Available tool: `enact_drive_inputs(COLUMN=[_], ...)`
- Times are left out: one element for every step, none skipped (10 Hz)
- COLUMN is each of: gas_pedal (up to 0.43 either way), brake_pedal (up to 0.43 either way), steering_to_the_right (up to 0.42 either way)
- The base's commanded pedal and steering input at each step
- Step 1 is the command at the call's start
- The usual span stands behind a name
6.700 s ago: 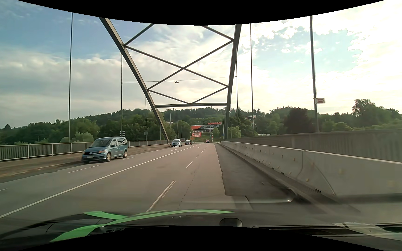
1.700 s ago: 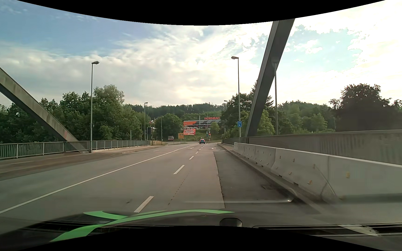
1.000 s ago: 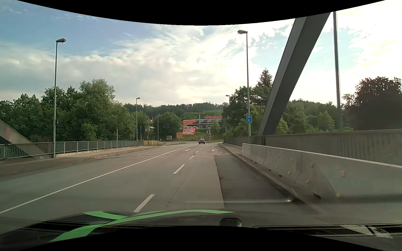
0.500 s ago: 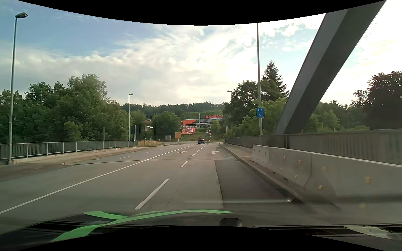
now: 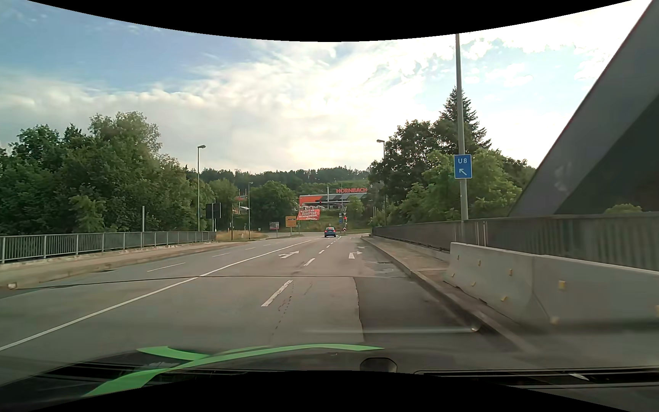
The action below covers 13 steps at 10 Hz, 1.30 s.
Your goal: Follow the waypoints while adhering to traffic rules and regulations
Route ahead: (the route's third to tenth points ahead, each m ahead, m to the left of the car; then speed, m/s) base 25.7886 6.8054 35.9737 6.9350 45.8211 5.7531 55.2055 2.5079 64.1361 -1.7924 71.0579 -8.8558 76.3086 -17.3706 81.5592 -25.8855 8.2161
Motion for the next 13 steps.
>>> enact_drive_inputs(gas_pedal=[0.118,0.118,0.118,0.118,0.110,0.110,0.110,0.110,0.110,0.110,0.110,0.110,0.110], brake_pedal=[0.000,0.000,0.000,0.000,0.000,0.000,0.000,0.000,0.000,0.000,0.000,0.000,0.000], steering_to_the_right=[-0.007,-0.007,-0.007,-0.006,-0.005,-0.005,-0.004,-0.005,-0.005,-0.004,-0.003,-0.003,-0.003])
